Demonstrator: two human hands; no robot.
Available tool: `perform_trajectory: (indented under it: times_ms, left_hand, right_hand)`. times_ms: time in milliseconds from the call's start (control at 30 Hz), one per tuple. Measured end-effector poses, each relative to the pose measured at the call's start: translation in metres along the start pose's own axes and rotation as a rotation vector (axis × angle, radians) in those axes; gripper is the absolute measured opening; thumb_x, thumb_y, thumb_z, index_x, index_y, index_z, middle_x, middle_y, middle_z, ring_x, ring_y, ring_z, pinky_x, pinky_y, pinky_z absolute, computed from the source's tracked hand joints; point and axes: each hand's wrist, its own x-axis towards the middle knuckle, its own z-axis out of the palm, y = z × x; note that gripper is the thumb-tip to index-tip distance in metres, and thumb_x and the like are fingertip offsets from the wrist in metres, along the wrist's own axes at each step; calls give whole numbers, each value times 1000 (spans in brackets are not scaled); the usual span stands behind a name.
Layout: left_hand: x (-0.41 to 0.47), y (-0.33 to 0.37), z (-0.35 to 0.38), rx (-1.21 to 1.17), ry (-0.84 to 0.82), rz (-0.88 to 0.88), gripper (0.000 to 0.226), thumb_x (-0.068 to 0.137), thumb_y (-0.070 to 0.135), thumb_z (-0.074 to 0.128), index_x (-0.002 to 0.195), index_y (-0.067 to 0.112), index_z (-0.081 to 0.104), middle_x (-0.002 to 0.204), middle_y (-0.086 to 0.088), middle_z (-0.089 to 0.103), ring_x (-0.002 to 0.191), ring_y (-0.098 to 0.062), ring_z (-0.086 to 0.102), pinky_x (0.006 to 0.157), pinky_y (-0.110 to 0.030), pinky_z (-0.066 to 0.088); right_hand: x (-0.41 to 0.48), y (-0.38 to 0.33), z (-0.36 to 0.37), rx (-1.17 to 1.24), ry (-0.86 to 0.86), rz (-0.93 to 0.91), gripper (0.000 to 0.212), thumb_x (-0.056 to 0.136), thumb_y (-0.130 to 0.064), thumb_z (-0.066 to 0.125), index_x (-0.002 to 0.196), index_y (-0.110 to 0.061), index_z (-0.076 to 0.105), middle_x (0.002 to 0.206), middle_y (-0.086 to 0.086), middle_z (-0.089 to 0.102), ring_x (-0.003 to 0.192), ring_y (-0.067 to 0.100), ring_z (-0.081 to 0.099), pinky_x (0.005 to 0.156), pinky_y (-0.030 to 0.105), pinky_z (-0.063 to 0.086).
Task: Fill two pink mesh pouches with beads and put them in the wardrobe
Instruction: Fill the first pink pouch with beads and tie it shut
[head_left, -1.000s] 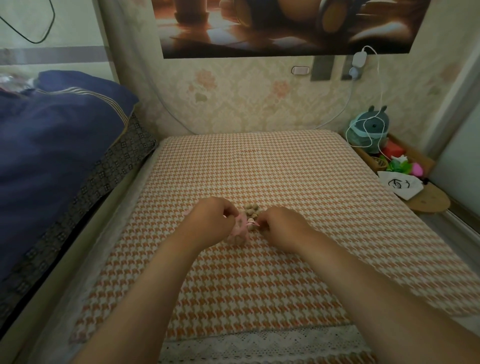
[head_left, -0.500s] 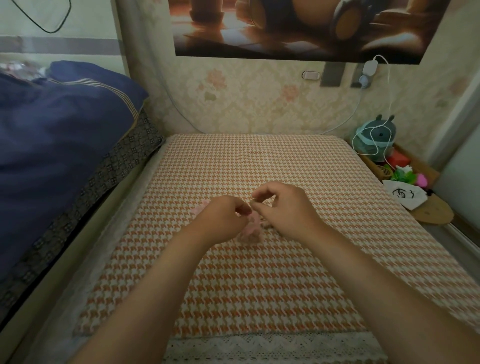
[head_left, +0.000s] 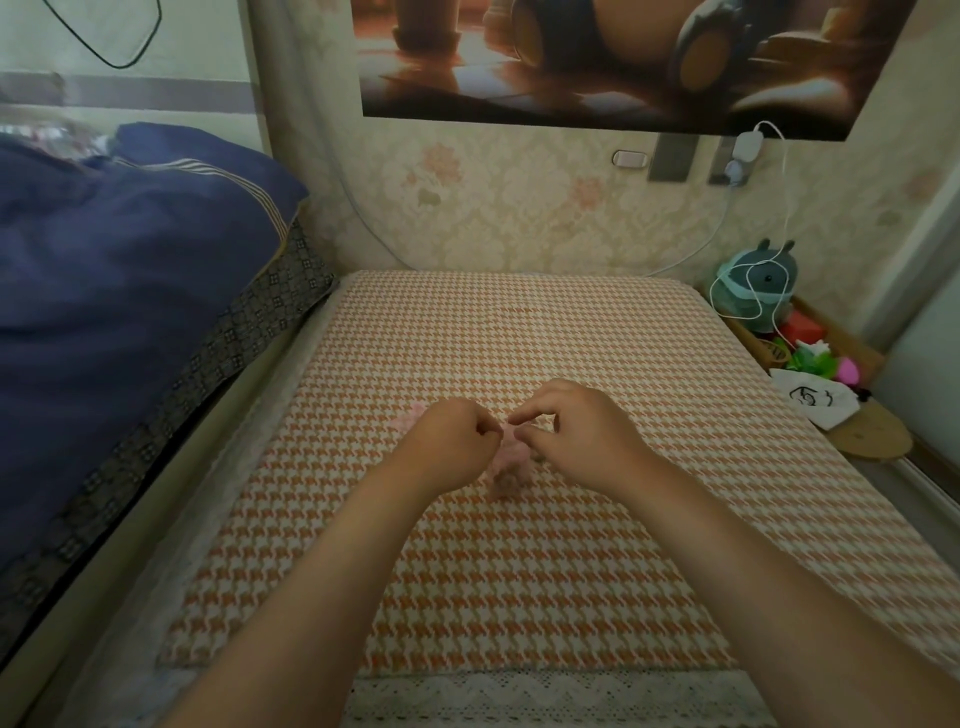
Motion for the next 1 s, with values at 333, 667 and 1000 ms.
perform_trajectory:
  times_ms: [333, 667, 1000]
  left_hand:
    - [5, -5, -3, -12, 128, -52, 20, 88, 31, 67, 76, 17, 76, 72, 0, 72, 64, -12, 65, 60, -30, 54]
    - [10, -21, -9, 19, 10, 4, 27, 89, 16, 63, 114, 19, 70, 120, 5, 65, 95, -10, 61, 70, -17, 44]
    - [12, -23, -6, 10, 13, 22, 30, 92, 16, 58, 120, 20, 68, 125, 5, 64, 100, -9, 61, 69, -16, 47]
  right_hand:
    - [5, 18, 11, 39, -23, 119, 15, 98, -28, 65, 107, -31, 76, 114, -15, 70, 97, 3, 63, 83, 28, 53]
    - [10, 19, 39, -262, -136, 44, 13, 94, -34, 63, 96, -30, 75, 117, -3, 73, 101, 19, 68, 72, 32, 55]
    - [9, 16, 27, -181, -125, 79, 16, 95, -39, 69, 104, -29, 76, 107, -10, 73, 98, 15, 67, 75, 31, 53]
